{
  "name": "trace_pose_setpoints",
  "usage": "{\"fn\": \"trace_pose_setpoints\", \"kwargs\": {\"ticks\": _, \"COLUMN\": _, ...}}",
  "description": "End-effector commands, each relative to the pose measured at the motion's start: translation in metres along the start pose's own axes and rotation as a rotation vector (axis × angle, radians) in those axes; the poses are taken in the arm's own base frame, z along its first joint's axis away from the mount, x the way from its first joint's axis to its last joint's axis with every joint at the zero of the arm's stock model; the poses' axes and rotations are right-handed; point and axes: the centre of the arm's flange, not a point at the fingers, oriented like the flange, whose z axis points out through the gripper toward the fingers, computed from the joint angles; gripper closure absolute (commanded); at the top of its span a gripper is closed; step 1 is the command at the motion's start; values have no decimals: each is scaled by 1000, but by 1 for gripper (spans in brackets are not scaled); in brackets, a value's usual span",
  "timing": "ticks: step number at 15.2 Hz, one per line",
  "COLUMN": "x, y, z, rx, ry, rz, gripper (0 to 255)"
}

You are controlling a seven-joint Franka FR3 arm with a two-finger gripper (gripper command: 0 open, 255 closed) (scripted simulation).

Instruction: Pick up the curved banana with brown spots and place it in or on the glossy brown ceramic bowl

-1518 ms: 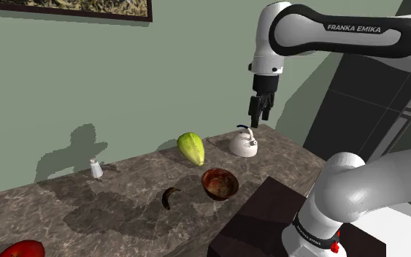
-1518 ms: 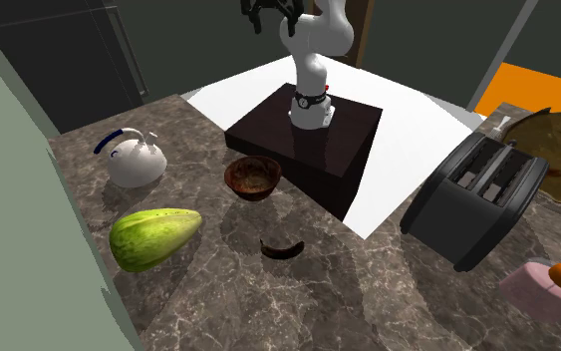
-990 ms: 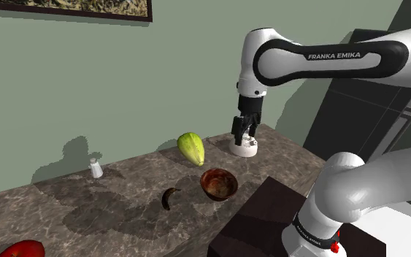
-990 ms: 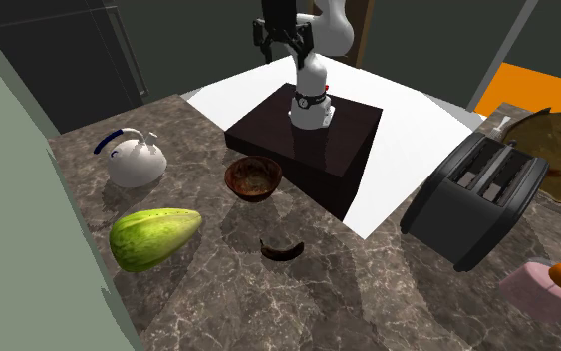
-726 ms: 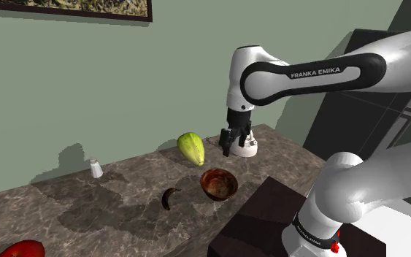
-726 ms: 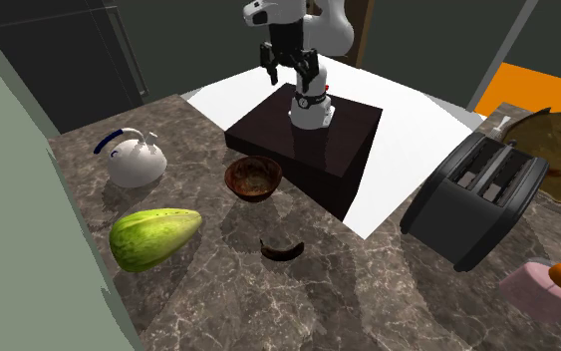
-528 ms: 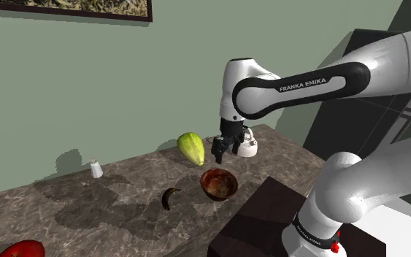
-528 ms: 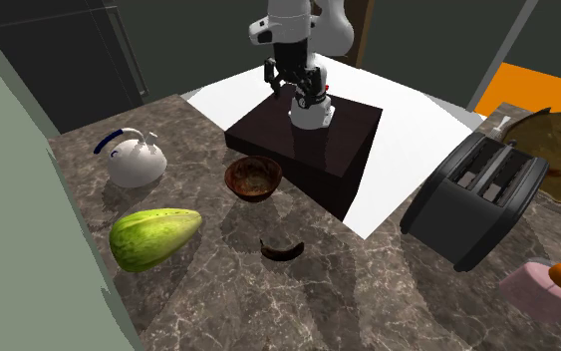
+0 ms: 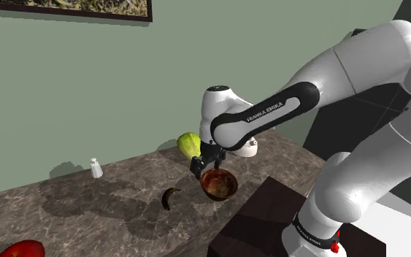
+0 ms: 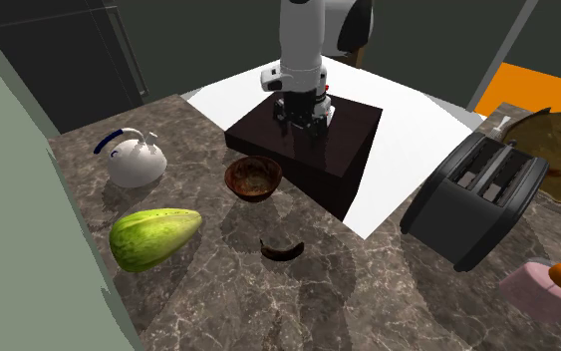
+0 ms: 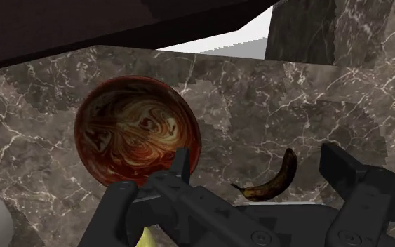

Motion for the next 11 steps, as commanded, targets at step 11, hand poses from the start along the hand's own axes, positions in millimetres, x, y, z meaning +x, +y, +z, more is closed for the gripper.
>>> {"fn": "trace_pose_setpoints", "kwargs": {"ticks": 11, "x": 58, "y": -72, "z": 124, "rx": -18, "ry": 83, "rz": 135, "gripper": 0}}
